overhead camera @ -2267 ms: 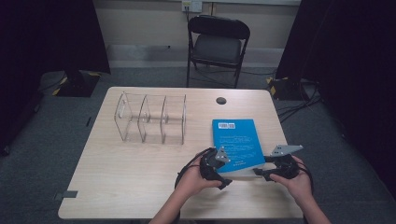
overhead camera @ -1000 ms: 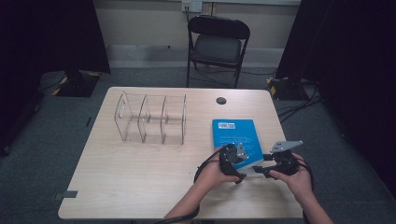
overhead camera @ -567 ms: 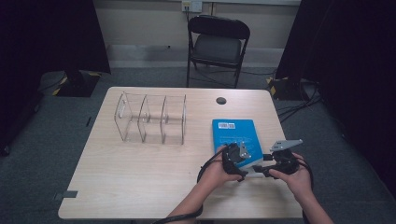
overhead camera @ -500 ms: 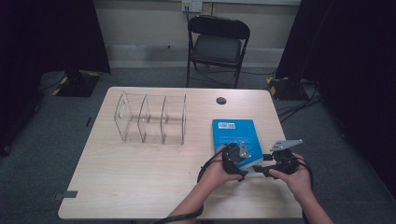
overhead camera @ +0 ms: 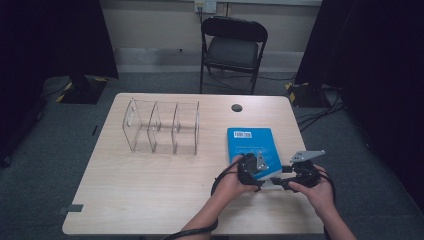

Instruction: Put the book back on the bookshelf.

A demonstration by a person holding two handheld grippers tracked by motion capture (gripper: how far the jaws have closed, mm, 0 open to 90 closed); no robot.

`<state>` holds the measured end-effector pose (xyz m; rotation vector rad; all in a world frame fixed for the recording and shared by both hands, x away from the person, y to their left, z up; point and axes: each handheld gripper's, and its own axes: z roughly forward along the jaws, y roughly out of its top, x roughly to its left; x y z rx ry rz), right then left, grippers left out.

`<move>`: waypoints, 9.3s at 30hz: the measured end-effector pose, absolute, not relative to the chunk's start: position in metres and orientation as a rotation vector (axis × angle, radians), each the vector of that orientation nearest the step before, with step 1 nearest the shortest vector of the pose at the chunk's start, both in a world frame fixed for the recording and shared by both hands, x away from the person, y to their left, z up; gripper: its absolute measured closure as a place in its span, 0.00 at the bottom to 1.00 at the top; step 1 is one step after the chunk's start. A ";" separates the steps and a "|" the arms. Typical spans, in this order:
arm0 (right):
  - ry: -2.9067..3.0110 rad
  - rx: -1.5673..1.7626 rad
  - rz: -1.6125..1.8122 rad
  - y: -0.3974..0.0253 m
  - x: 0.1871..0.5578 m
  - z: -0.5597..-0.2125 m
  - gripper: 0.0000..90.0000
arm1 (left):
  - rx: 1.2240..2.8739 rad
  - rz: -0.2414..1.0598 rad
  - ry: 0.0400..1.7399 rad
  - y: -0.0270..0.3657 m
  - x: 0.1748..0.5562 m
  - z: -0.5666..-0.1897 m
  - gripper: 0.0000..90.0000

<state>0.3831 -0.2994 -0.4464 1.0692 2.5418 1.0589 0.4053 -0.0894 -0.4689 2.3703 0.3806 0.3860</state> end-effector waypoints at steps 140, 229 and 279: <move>2.464 0.965 1.066 -0.319 0.368 -0.500 0.13 | 2.461 0.308 0.490 -0.088 0.411 -0.410 0.80; 2.465 0.953 1.087 -0.305 0.368 -0.499 0.15 | 2.493 0.263 0.622 -0.087 0.431 -0.349 0.83; 2.339 0.969 1.170 -0.315 0.381 -0.488 0.17 | 2.519 0.245 0.570 -0.077 0.414 -0.345 0.83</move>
